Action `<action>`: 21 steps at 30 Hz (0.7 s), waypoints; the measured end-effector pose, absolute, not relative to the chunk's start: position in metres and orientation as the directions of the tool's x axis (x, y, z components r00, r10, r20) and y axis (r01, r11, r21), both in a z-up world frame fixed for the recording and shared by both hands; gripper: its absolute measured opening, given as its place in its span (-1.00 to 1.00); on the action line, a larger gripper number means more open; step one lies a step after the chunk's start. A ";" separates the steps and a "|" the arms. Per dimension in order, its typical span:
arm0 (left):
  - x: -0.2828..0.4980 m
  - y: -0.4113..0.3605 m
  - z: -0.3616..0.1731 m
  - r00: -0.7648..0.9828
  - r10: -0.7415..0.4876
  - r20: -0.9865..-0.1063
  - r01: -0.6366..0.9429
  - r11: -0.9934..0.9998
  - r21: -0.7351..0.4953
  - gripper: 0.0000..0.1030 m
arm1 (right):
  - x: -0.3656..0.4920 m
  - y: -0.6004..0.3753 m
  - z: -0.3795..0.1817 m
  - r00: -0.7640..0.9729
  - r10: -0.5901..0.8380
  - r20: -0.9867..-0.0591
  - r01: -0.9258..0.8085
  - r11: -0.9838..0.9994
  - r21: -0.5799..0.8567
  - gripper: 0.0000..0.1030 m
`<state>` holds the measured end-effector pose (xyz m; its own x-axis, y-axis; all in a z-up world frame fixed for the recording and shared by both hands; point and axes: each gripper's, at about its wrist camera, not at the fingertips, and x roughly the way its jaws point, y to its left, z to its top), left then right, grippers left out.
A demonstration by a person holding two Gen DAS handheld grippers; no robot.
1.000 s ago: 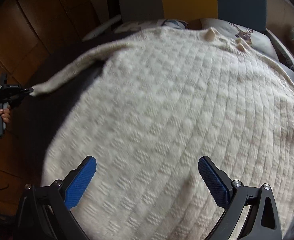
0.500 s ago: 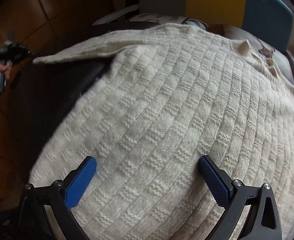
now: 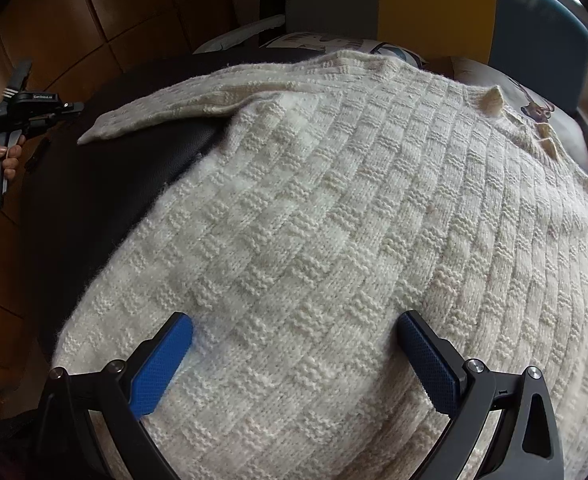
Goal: Fold clothes
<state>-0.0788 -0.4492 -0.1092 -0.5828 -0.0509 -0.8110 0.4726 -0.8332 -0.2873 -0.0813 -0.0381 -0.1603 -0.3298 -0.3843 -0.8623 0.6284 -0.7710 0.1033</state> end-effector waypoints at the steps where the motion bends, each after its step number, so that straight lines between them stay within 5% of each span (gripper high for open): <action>1: -0.087 -0.442 -0.113 -0.571 -0.042 -0.820 0.468 -0.837 -0.283 -0.79 | -0.082 -0.038 -0.160 -0.331 -0.384 -0.862 0.628 -0.771 0.103 1.00; 12: -0.116 -0.456 -0.141 -0.489 -0.095 -0.867 0.583 -0.775 -0.244 -0.81 | -0.093 -0.045 -0.160 -0.329 -0.398 -0.856 0.627 -0.770 0.117 1.00; 17: -0.101 -0.418 -0.117 -0.642 0.144 -0.753 0.366 -0.806 -0.465 -0.69 | -0.097 -0.045 -0.160 -0.338 -0.408 -0.848 0.626 -0.770 0.121 1.00; 21: -0.098 -0.340 -0.118 -0.596 0.378 -0.709 0.176 -0.799 -0.574 -0.68 | -0.100 -0.046 -0.160 -0.345 -0.414 -0.842 0.620 -0.774 0.126 1.00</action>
